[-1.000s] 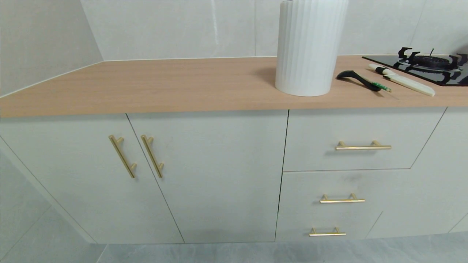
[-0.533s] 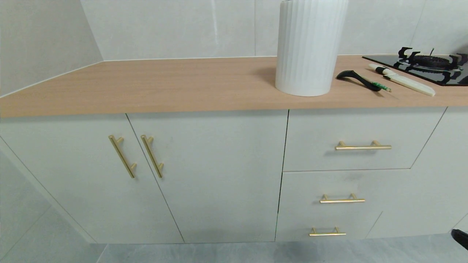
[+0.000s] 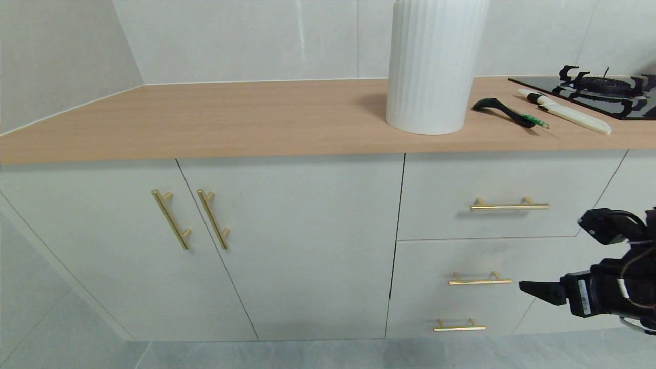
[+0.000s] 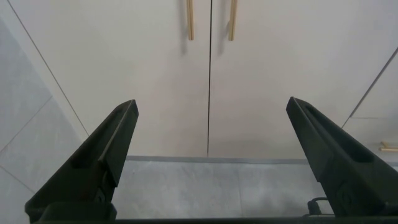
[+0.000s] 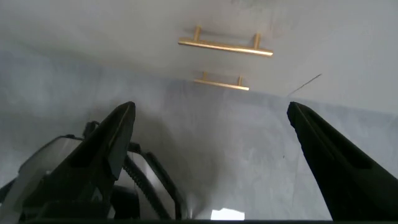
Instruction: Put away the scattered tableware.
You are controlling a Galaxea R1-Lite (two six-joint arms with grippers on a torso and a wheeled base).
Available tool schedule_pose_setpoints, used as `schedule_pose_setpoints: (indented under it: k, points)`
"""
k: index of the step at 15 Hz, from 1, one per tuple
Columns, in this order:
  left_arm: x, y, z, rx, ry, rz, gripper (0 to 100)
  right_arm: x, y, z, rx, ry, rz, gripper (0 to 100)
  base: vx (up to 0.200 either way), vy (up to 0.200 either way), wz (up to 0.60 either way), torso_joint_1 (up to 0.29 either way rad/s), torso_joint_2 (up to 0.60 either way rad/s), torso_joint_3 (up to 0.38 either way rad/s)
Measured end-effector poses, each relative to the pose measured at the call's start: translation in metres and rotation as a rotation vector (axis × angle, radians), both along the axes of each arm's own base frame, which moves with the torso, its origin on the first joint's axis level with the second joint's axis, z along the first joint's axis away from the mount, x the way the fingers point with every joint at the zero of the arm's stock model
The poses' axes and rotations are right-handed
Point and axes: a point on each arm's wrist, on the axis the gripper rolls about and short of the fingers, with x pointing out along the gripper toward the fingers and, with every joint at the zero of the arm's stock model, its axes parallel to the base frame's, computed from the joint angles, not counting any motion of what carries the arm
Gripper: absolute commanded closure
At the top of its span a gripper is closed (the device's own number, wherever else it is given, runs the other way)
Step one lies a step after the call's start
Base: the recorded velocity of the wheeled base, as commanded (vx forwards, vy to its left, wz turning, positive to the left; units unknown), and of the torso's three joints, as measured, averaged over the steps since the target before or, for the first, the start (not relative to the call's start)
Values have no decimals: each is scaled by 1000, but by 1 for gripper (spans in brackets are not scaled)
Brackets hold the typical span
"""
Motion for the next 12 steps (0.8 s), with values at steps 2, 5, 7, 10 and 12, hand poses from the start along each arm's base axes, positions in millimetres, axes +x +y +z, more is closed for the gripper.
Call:
schedule_pose_setpoints:
  k: [2, 5, 7, 10, 12]
  points:
    - [0, 0, 0, 0, 0, 0, 0, 29, 4, -16, -5, 19, -1, 0, 0, 0, 0, 0, 0, 0]
    - [0, 0, 0, 0, 0, 0, 0, 66, 8, -43, -37, -13, -23, 0, 0, 0, 0, 0, 0, 0]
    - [0, 0, 0, 0, 0, 0, 0, 84, 8, -66, -75, -5, -56, 0, 0, 0, 0, 0, 0, 0]
    - [0, 0, 0, 0, 0, 0, 0, 108, 7, -90, -82, -77, -89, 0, 0, 0, 0, 0, 0, 0]
    - [0, 0, 0, 0, 0, 0, 0, 113, 7, -107, -97, -54, -105, 0, 0, 0, 0, 0, 0, 0]
